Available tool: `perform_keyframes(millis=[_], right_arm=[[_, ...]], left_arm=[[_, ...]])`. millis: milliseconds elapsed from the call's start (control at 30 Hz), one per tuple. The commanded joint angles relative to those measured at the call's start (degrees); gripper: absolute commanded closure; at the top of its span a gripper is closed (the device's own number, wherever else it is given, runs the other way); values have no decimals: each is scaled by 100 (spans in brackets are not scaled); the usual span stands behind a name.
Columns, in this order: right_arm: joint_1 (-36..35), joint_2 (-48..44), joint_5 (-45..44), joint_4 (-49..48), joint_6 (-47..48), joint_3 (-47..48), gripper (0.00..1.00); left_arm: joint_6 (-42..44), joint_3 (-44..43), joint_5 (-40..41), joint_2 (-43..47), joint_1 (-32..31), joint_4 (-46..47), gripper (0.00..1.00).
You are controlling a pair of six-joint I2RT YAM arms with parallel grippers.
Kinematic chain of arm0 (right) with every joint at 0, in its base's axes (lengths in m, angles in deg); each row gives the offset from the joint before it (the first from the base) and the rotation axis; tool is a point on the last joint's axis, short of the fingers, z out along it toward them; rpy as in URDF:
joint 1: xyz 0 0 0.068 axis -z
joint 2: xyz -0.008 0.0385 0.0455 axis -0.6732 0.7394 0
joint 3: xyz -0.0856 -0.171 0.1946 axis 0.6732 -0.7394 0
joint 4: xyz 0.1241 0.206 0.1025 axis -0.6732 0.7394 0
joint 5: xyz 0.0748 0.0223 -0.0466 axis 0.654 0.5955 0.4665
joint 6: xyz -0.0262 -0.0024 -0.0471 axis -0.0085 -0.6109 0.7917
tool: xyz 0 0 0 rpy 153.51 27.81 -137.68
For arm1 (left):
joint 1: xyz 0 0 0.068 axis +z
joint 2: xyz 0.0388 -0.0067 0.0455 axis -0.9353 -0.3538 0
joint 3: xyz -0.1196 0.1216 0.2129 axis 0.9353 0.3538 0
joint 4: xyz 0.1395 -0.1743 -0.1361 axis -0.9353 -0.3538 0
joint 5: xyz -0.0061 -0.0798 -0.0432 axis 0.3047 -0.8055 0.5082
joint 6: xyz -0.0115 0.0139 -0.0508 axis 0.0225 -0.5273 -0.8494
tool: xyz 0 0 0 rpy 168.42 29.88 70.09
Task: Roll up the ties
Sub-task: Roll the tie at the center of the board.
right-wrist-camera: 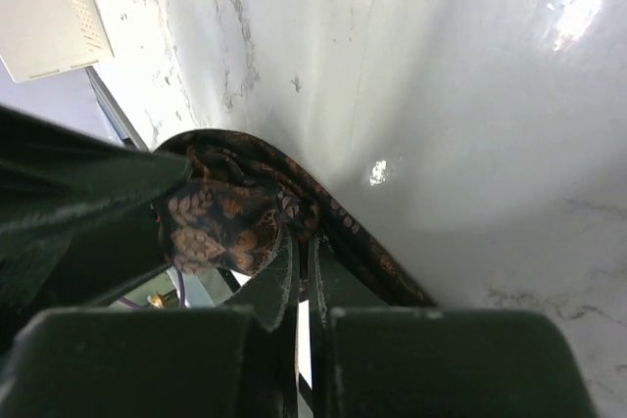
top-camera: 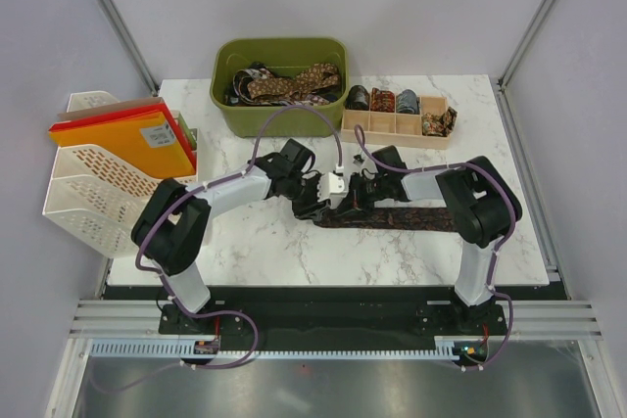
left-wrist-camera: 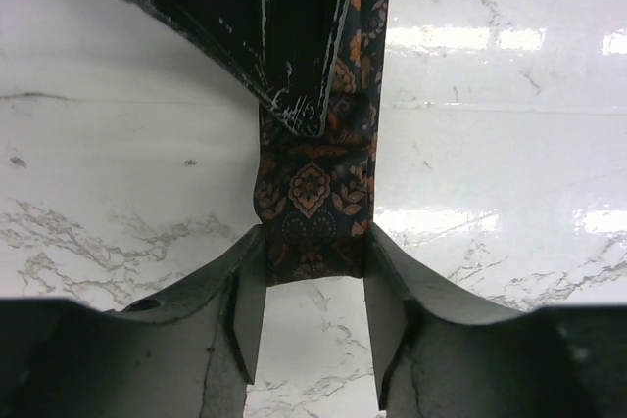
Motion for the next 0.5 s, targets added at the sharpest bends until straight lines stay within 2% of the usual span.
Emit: perform_keyframes(millis=[0,267,467], right_arm=[[-128,205,-596,-160,-18,-13,100],[-208,213,-394,-741,-625,-101,99],[-182,38,-174,-767,-730,-171,94]], left_arm=[[-72,-339,-334,32,-152,-108,54],[-283,-462,-255,-310,-442,-144,58],[-362,-647,307,-741,-732,-240,57]])
